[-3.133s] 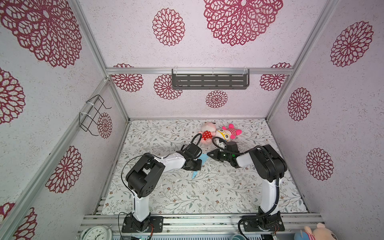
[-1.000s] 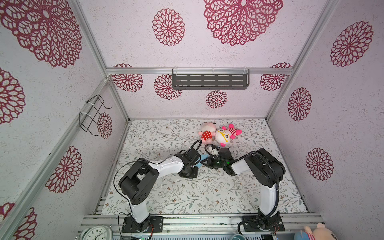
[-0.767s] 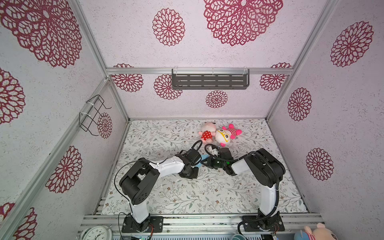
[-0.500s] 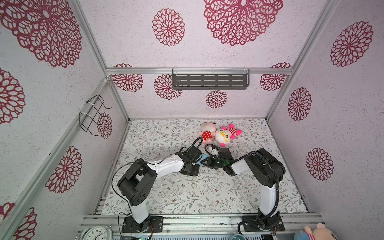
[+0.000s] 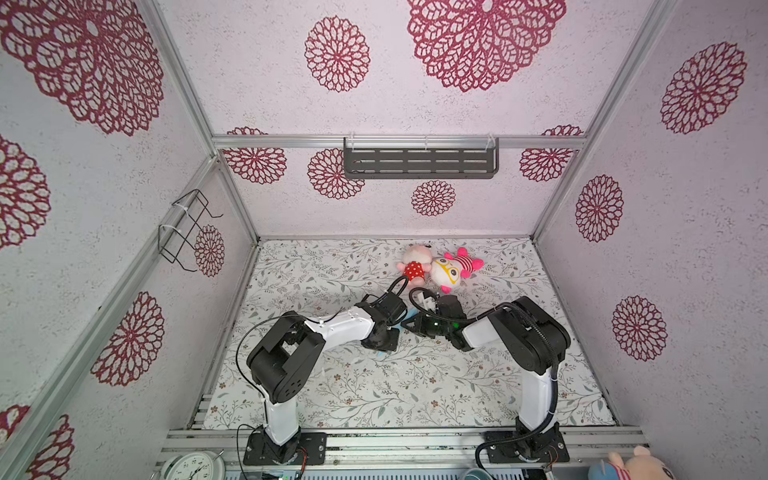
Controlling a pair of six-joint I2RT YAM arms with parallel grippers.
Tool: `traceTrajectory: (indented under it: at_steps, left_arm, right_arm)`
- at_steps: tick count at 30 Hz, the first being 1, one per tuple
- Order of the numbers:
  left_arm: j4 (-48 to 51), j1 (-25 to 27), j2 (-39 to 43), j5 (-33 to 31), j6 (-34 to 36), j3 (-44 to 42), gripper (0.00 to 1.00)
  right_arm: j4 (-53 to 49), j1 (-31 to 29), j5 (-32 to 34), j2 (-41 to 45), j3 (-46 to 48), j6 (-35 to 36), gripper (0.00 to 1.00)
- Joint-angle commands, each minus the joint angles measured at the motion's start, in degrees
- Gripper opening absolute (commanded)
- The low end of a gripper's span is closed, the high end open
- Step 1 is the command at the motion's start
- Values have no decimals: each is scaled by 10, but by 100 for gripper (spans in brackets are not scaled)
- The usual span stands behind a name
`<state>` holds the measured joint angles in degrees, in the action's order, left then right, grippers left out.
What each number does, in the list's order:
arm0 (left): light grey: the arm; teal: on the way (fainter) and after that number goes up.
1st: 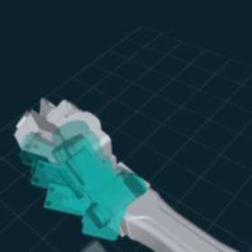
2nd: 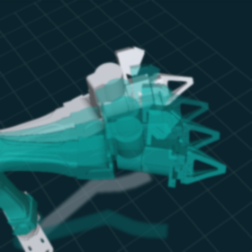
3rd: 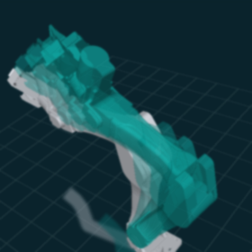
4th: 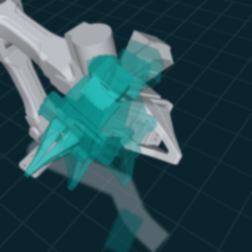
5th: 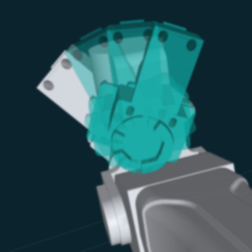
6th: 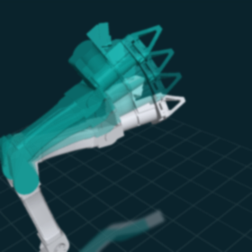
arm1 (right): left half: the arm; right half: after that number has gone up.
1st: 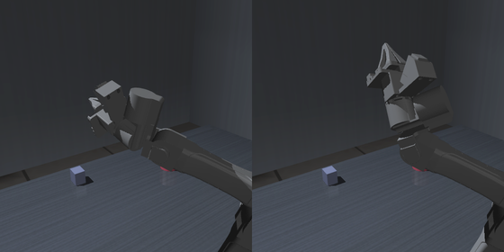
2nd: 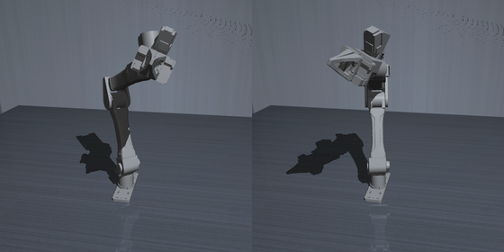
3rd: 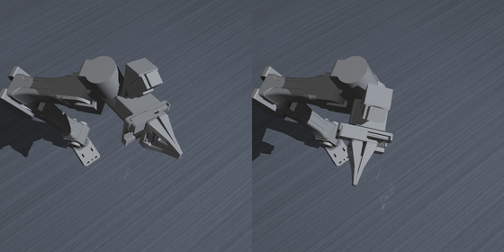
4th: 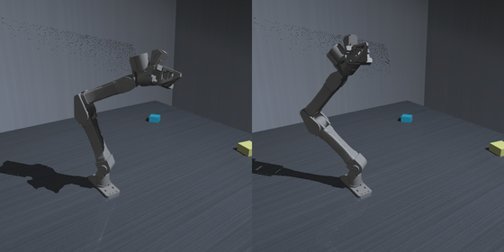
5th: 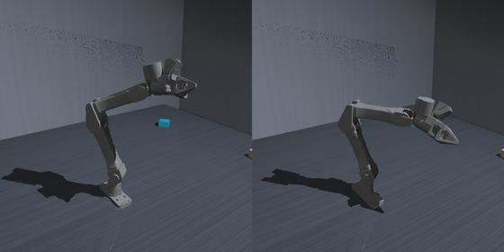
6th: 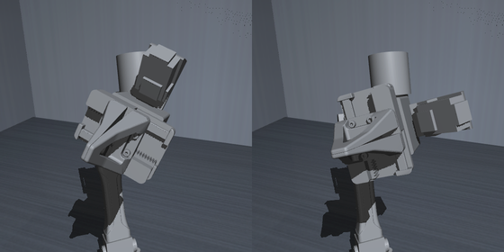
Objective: Fold a paper plane with a square sheet of paper (pick it up from the middle)
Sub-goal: 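Hold the flap with the right gripper while the left presses the crease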
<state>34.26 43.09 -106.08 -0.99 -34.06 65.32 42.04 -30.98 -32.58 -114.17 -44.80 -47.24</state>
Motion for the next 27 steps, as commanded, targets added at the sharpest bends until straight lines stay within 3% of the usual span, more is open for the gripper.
traceTrajectory:
  at_steps: [1, 12, 27]
  left_arm:
    - [6, 0, -7, -6, -4, -5, 2]
    - [-10, 1, -8, 6, -16, -34, 0]
    - [-24, 0, 18, 21, -24, -39, 0]
  right_arm:
    - [-29, -3, 20, -12, -6, 1, 0]
    - [46, -14, -65, 22, -2, -19, 0]
    - [51, -44, -33, -5, 23, -71, 0]
